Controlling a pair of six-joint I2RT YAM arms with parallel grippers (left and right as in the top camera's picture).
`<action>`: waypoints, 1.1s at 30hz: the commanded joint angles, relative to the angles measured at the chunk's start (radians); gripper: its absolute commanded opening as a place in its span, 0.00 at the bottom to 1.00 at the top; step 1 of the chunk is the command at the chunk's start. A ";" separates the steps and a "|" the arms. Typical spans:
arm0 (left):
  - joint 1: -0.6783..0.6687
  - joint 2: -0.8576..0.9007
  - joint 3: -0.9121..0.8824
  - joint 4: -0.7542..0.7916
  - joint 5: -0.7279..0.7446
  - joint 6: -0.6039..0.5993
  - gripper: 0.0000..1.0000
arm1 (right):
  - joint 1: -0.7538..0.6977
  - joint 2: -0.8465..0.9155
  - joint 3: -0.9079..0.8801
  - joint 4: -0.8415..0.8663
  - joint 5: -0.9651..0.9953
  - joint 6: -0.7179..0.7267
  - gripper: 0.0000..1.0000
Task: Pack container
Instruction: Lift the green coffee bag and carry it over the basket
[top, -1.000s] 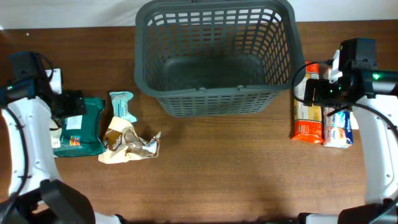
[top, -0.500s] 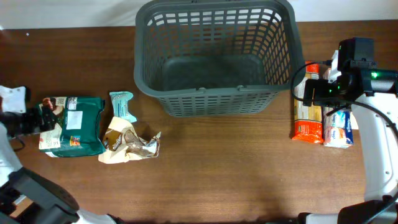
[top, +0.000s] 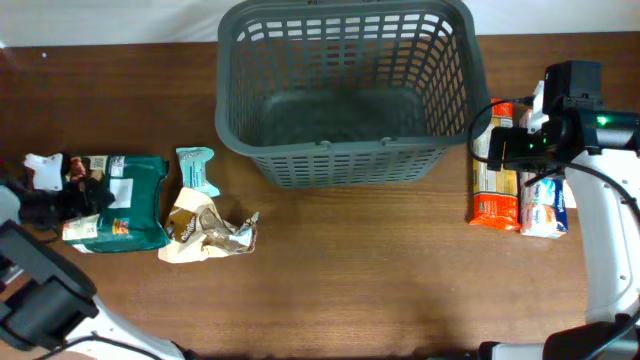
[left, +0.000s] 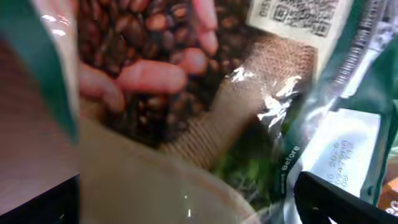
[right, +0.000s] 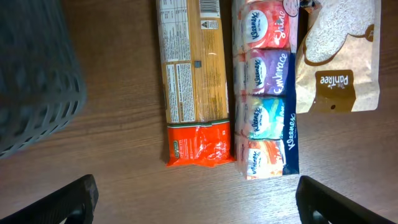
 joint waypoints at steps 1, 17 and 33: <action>-0.005 0.037 -0.005 0.008 0.061 -0.013 0.96 | -0.003 0.006 0.019 0.000 0.019 0.001 0.99; -0.049 0.140 -0.005 0.023 0.133 -0.066 0.02 | -0.003 0.006 0.019 0.000 0.020 0.001 0.99; -0.011 0.138 0.212 -0.160 0.167 -0.208 0.02 | -0.003 0.006 0.019 0.000 0.020 0.001 0.99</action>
